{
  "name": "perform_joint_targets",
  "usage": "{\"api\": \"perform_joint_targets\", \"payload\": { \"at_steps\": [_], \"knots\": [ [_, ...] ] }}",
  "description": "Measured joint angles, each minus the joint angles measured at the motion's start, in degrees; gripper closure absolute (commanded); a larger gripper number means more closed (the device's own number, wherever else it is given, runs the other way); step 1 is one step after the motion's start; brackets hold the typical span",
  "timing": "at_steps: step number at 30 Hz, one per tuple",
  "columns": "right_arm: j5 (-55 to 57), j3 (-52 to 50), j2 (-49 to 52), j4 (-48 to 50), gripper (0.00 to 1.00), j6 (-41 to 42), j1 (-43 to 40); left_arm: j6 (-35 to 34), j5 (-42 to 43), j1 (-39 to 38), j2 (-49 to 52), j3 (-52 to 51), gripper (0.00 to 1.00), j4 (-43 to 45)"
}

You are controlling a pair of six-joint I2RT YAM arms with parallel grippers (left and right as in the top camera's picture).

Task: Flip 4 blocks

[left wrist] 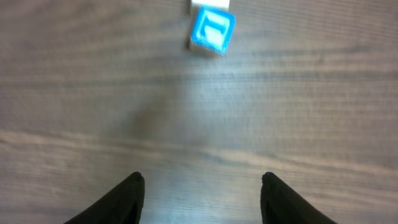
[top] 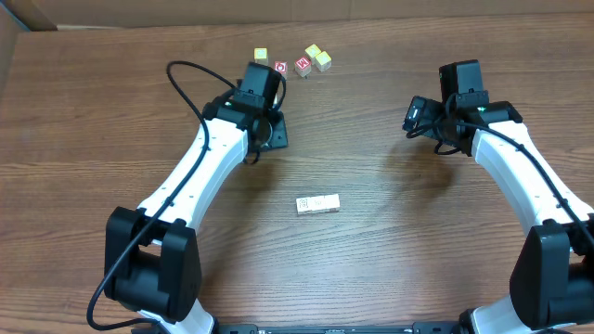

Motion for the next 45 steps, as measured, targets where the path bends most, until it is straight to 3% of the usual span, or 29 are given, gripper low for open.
{"api": "perform_joint_targets", "payload": {
  "at_steps": [12, 25, 34, 37, 45],
  "knots": [
    [-0.02, 0.0, 0.0, 0.0, 0.0, 0.02, 0.0, 8.92, -3.74, 0.13, 6.27, 0.15, 0.44, 16.39],
    [-0.02, 0.0, 0.0, -0.02, 0.0, 0.02, 0.0, 15.54, -3.87, 1.53, 16.92, 0.55, 0.45, 27.12],
    [-0.02, 0.0, 0.0, -0.02, 0.0, 0.02, 0.0, 17.51, -3.85, 1.53, 19.8, 0.63, 0.65, 30.42],
    [-0.02, 0.0, 0.0, 0.0, 0.0, 0.0, 0.0, 17.86, -3.82, 1.53, 19.8, 0.66, 0.78, 30.6],
    [0.0, 0.0, 0.0, -0.02, 0.0, 0.0, 0.0, 17.97, -3.76, 1.51, 19.1, 1.18, 0.81, 28.59]
  ]
}}
